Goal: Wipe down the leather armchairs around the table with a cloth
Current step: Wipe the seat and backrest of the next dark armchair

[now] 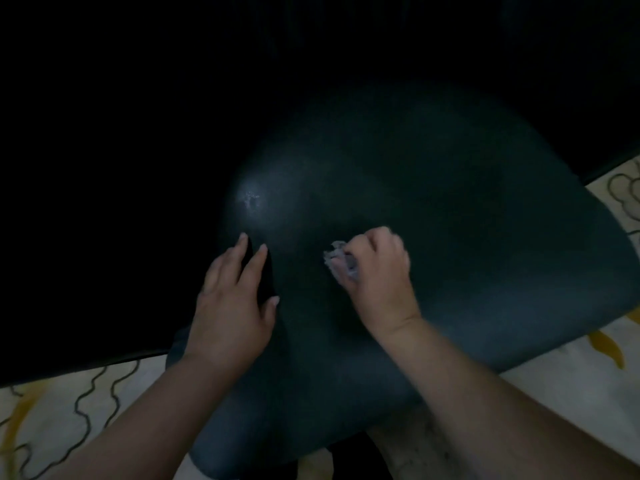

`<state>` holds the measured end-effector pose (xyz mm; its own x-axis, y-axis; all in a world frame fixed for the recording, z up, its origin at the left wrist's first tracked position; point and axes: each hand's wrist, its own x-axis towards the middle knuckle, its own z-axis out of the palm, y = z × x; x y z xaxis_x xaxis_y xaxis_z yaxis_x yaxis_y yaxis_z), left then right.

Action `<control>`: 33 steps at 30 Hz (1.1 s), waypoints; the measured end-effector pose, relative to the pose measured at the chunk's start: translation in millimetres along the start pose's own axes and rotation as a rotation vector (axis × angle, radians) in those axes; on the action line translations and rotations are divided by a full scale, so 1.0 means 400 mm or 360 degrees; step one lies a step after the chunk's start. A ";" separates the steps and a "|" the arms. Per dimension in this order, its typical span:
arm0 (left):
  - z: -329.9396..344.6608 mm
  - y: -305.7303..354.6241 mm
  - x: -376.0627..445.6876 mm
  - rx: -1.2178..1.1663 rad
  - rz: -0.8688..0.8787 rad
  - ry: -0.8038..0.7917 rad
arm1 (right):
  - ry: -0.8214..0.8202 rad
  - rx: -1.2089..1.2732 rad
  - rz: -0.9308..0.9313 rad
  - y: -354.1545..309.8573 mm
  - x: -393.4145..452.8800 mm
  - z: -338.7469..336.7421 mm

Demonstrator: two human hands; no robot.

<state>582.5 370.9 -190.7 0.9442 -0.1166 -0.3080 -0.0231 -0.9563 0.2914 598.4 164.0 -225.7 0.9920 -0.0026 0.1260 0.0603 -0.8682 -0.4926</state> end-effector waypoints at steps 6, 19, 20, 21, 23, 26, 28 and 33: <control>0.011 0.032 -0.002 -0.0012 -0.0035 0.0068 | 0.0289 -0.0168 0.0447 0.214 0.006 -0.106; -0.024 0.003 -0.059 0.0034 0.0081 -0.0134 | 0.0210 0.0226 0.0541 -0.154 -0.130 0.064; -0.037 0.002 -0.065 0.0027 0.0078 -0.0141 | 0.0174 0.0259 0.0547 -0.152 -0.125 0.054; -0.051 0.001 -0.072 0.0017 0.0072 -0.0147 | 0.0136 0.0283 0.0559 -0.147 -0.120 0.042; -0.083 0.003 -0.086 0.0015 0.0065 -0.0156 | 0.0083 0.0327 0.0589 -0.143 -0.111 0.009; -0.135 0.008 -0.100 0.0009 0.0059 -0.0172 | 0.0108 0.0412 0.0726 -0.155 -0.094 -0.050; -0.171 0.019 -0.107 0.0008 0.0050 -0.0192 | 0.0108 0.0454 0.0801 -0.166 -0.076 -0.091; -0.281 0.062 -0.100 0.0061 0.0109 -0.0196 | 0.0063 0.0544 0.0866 -0.199 -0.028 -0.198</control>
<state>581.3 381.9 -69.3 0.8927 -0.2118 -0.3978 -0.1008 -0.9542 0.2817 573.7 194.0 -119.6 0.8863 -0.4219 -0.1910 -0.4121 -0.5303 -0.7409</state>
